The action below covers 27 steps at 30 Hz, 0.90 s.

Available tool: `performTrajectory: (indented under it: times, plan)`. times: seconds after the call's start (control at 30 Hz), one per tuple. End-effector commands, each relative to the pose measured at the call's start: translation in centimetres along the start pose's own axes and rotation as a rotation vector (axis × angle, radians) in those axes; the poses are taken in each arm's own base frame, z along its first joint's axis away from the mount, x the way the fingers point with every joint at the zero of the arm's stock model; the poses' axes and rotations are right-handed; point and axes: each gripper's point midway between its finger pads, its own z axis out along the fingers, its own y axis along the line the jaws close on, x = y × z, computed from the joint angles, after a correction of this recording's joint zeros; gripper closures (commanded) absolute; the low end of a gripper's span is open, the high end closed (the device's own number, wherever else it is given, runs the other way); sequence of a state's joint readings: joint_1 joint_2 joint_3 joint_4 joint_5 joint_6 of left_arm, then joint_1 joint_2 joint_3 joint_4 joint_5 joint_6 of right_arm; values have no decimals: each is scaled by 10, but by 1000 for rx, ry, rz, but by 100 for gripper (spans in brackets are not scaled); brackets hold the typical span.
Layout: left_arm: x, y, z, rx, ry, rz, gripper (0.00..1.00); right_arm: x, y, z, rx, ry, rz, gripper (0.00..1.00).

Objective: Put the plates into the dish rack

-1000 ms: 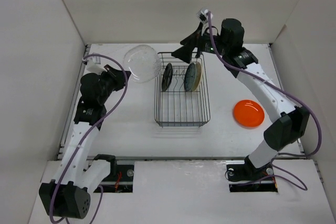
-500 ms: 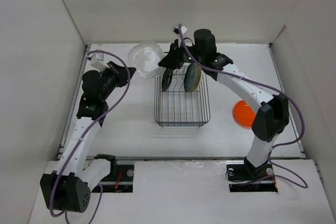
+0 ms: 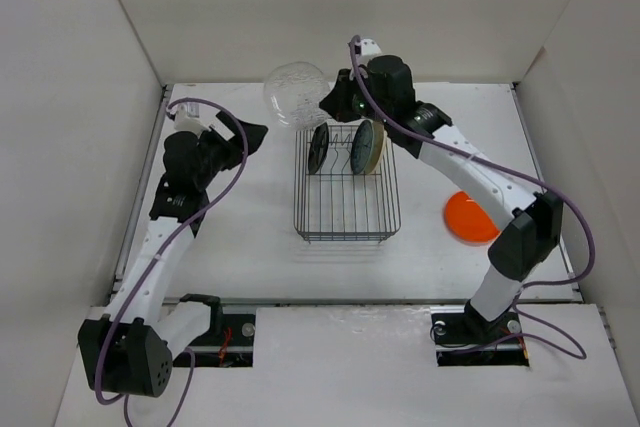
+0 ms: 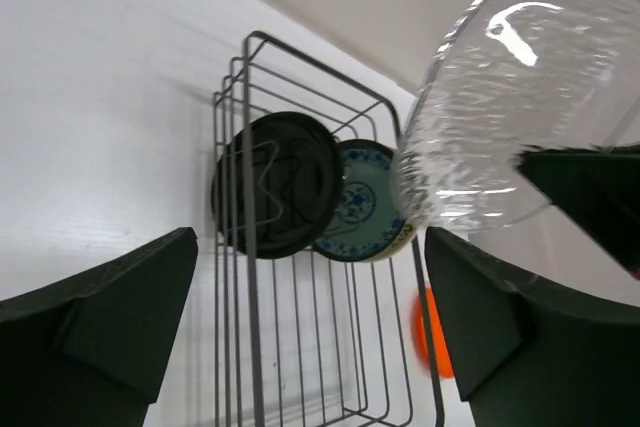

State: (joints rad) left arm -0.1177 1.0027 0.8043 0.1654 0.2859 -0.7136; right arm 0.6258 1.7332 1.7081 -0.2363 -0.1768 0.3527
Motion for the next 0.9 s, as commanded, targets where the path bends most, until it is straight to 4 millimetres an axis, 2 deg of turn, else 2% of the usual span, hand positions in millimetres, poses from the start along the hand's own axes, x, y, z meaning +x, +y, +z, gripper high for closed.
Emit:
performTrajectory:
  times: [0.0,0.07,0.1,0.13,0.2,0.23,0.27,0.33,0.4,0.47,0.6,0.7,0.87]
  plan:
    - [-20,2,-3,-77,-58,0,0,-55,-40,-54,445,-197,48,100]
    - [-21,6,-4,-106,-61,-4,0,-49,-53,-67,561,-171,59,100]
    - [-18,15,-5,-149,-54,-9,0,-50,-61,-75,615,-171,53,100]
    - [-18,20,-5,-179,-52,-12,0,-51,-75,-83,709,-187,53,100]
    - [-23,29,-5,-243,-67,-14,0,-42,-86,-96,814,-165,45,100]
    - [-16,40,-5,-292,-37,-20,0,-43,-91,-102,876,-179,33,100]
    - [-20,39,-5,-306,-41,-20,0,-39,-96,-111,918,-156,15,100]
    - [-19,44,-8,-346,-27,-13,0,-28,-102,-109,972,-134,6,100]
    - [-21,46,-6,-360,-25,-13,0,-25,-108,-117,1025,-121,-2,100]
    - [-18,48,-7,-368,-16,-14,0,-15,-113,-111,1048,-99,-2,100]
    - [-21,47,-8,-376,-21,-13,0,-7,-110,-103,1041,-82,20,100]
    - [-19,51,-11,-399,-9,-5,0,2,-109,-86,1034,-59,25,100]
    - [-31,53,-18,-453,-40,2,0,17,-98,-58,1003,-20,35,100]
